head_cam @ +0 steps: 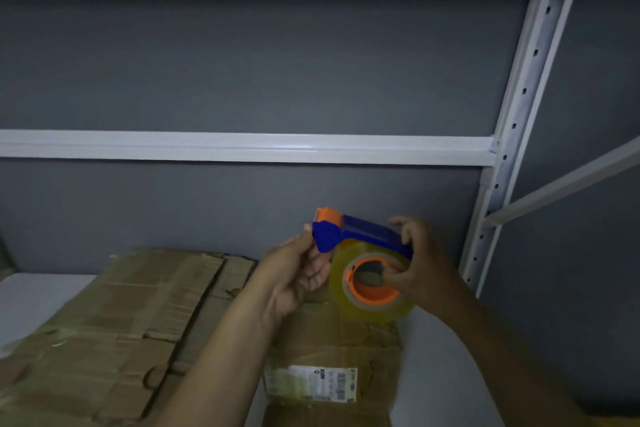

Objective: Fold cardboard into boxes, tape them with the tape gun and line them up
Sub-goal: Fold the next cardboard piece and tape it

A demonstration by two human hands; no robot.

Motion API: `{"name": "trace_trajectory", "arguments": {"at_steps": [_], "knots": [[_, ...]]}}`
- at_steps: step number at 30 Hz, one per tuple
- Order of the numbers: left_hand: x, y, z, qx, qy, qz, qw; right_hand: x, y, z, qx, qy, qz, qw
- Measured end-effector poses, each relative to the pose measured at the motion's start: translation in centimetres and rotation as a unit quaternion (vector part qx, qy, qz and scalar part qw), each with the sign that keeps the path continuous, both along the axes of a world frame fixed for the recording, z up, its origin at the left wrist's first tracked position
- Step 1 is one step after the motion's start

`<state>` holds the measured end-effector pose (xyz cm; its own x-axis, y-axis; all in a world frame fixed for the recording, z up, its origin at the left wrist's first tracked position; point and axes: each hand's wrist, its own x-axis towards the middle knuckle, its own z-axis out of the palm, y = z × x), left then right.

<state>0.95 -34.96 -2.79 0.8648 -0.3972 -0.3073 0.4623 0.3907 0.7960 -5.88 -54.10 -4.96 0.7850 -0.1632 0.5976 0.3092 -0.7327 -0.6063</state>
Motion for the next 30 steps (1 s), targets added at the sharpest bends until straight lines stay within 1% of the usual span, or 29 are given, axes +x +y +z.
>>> {"name": "trace_trajectory", "arguments": {"at_steps": [2, 4, 7, 10, 12, 15, 19, 23, 26, 28, 30], "knots": [[0.2, -0.1, -0.5, -0.006, 0.042, -0.013, 0.999, 0.3, -0.1, -0.1, 0.036, 0.024, 0.017, 0.999], [0.2, 0.1, -0.7, -0.002, 0.062, -0.026, 0.998, 0.6, -0.1, -0.3, 0.052, 0.035, 0.030, 0.998], [0.2, 0.5, -0.4, 0.000, 0.064, -0.037, 0.997, 0.9, -0.1, -0.3, 0.067, 0.041, 0.046, 0.996], [0.4, 1.0, -0.1, 0.033, 0.047, -0.045, 0.997, 0.8, 0.1, 0.1, 0.080, 0.060, 0.077, 0.992], [0.5, 1.4, 0.3, 0.081, 0.024, -0.039, 0.996, 0.7, -0.1, 0.3, 0.047, 0.071, 0.089, 0.992], [1.1, 2.4, 1.1, 0.193, -0.041, -0.029, 0.980, 1.0, -0.3, 0.1, -0.051, 0.080, 0.080, 0.992], [1.8, 3.6, 2.3, 0.281, -0.117, 0.010, 0.952, 1.4, -0.3, -0.1, -0.085, 0.084, 0.083, 0.989], [2.2, 5.2, 2.8, 0.289, -0.163, 0.048, 0.942, 1.2, -0.3, 0.0, -0.087, 0.070, 0.080, 0.990], [2.4, 6.1, 2.0, 0.286, -0.166, 0.066, 0.941, 1.1, 0.3, 0.5, -0.106, 0.067, 0.087, 0.988], [2.2, 6.3, 1.0, 0.272, -0.173, 0.090, 0.942, 1.1, 0.5, 0.4, -0.104, 0.070, 0.092, 0.988], [2.0, 6.3, -0.4, 0.238, -0.171, 0.104, 0.951, 1.1, 0.4, 0.1, -0.096, 0.069, 0.093, 0.989]]}}
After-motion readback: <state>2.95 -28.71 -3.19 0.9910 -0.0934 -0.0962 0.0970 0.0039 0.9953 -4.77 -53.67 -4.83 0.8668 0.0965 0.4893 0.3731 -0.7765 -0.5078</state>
